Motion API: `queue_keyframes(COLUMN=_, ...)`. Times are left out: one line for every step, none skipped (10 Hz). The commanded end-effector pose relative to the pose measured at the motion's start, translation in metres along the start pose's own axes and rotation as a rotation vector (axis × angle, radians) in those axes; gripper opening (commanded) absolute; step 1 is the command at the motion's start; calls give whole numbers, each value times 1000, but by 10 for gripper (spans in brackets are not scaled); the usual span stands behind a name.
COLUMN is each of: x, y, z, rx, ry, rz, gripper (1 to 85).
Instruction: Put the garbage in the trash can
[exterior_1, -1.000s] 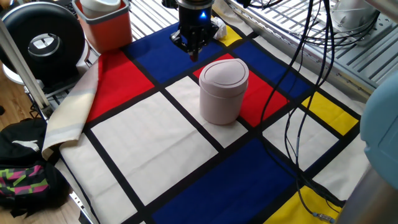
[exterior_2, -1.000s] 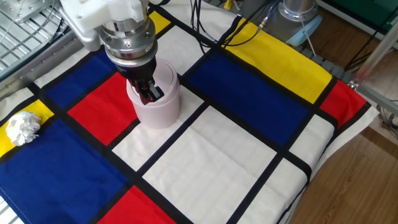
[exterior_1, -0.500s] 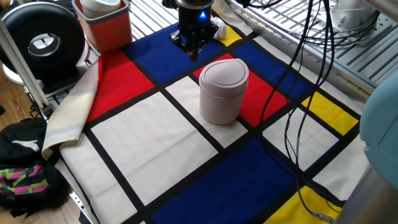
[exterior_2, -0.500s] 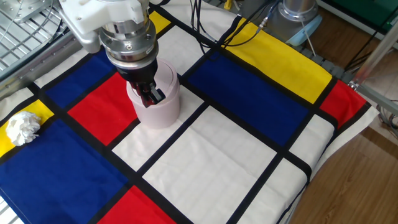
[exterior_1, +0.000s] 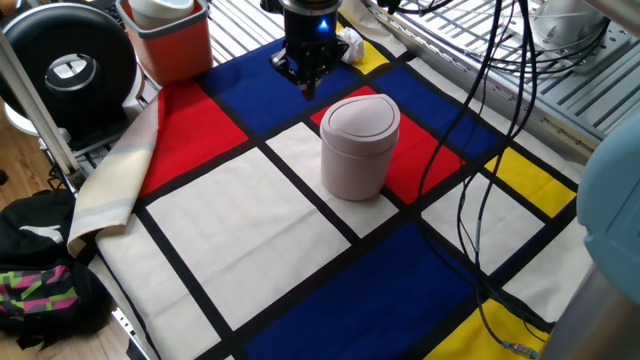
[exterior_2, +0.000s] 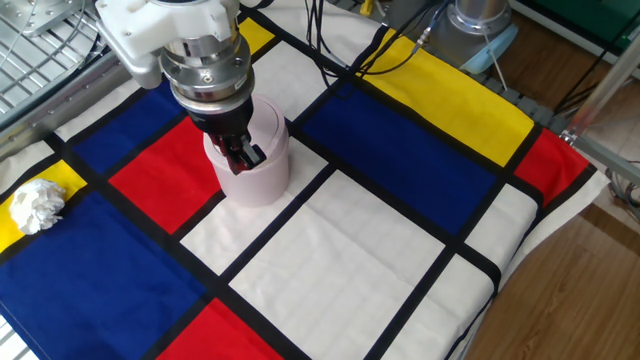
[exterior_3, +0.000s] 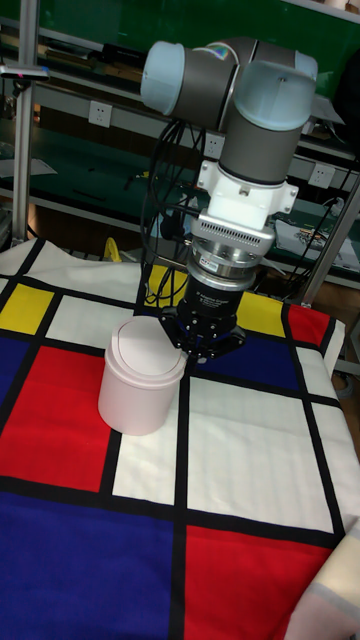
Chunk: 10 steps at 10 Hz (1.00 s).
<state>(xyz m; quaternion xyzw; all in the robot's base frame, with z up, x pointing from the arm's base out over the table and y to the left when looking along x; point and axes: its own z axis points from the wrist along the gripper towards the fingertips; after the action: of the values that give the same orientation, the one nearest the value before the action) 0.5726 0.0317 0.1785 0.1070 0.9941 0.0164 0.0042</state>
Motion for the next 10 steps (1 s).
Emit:
queue_keyframes(x=-6, y=12, z=1, rx=-55, ry=-21, rz=5, gripper=10)
queue_keyframes(x=-7, y=13, z=1, rx=-57, ry=-25, rz=13, gripper=10)
queue_keyframes(x=-6, y=11, z=1, rx=-51, ry=-22, rz=22, gripper=10)
queue_keyframes(x=-4, y=11, z=1, rx=-49, ry=-13, rz=30, gripper=10)
queue_keyframes(x=0, y=14, z=-2, rx=-62, ry=-2, rz=30, gripper=10)
queue_keyframes(x=4, y=15, z=-6, rx=-64, ry=9, rz=27, gripper=10)
queue_keyframes(x=5, y=15, z=-6, rx=-63, ry=11, rz=23, gripper=10)
queue_keyframes(x=3, y=14, z=-6, rx=-62, ry=6, rz=20, gripper=10)
queue_keyframes(x=0, y=15, z=-6, rx=-63, ry=-7, rz=19, gripper=10)
queue_keyframes(x=-4, y=16, z=-6, rx=-68, ry=-21, rz=18, gripper=10)
